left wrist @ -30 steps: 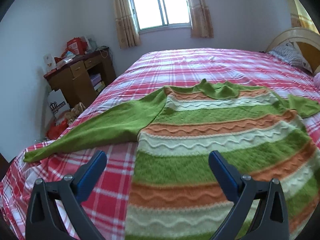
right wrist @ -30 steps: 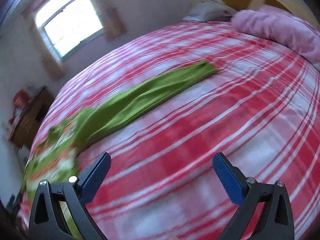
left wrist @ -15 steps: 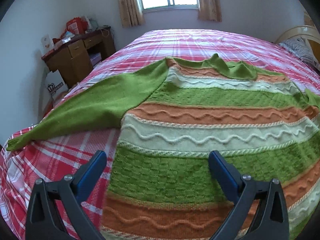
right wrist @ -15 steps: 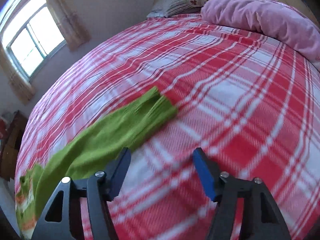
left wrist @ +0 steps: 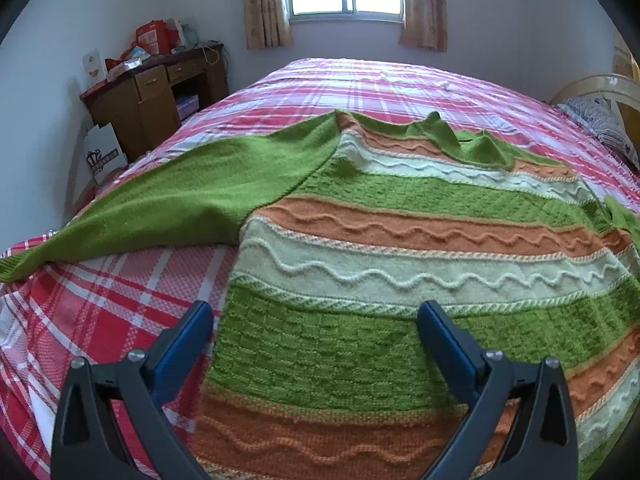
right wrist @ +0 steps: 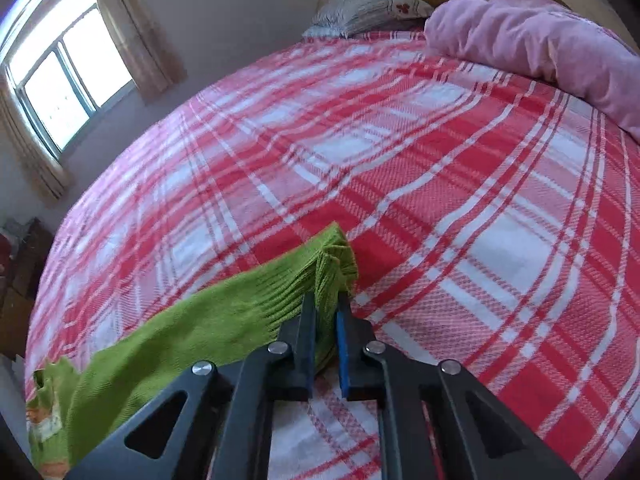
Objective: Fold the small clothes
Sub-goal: 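Reach the right tool to the sweater's sleeve cuff and grasp it, then lift the cuff with the right tool and fold the sleeve across the sweater body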
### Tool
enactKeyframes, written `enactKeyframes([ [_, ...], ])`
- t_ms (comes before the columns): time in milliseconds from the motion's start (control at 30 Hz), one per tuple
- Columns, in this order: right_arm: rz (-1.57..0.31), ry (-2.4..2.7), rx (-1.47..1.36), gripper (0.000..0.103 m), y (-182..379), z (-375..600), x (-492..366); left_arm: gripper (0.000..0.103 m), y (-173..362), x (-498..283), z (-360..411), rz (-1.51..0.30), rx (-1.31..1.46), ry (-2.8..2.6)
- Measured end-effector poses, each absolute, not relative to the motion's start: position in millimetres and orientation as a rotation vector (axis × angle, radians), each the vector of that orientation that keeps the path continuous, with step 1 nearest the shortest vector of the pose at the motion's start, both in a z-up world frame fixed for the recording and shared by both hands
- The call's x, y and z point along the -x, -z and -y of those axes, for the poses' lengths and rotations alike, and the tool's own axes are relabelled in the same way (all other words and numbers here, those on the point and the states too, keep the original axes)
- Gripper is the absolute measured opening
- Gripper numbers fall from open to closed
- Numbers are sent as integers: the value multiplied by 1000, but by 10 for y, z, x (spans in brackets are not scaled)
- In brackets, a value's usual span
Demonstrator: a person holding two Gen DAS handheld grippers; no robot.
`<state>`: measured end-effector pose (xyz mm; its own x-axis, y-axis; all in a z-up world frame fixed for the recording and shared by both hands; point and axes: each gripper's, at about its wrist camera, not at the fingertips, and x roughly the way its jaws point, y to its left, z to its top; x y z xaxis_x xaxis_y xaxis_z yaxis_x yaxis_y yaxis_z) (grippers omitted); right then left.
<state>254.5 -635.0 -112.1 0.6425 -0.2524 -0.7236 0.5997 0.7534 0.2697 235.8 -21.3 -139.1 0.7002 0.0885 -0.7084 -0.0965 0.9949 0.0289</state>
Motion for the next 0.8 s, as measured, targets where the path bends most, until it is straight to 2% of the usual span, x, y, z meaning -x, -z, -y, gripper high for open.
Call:
enactKeyframes([
  [200, -560, 505, -576, 7, 731, 6381, -2108, 103, 1395, -2369, 169, -785, 46, -85],
  [600, -540, 532, -659, 7, 825, 6407, -1551, 103, 1245, -2224, 31, -749, 108, -90],
  [800, -478, 538, -643, 7, 417, 6353, -1606, 103, 1136, -2142, -87, -726, 142, -105],
])
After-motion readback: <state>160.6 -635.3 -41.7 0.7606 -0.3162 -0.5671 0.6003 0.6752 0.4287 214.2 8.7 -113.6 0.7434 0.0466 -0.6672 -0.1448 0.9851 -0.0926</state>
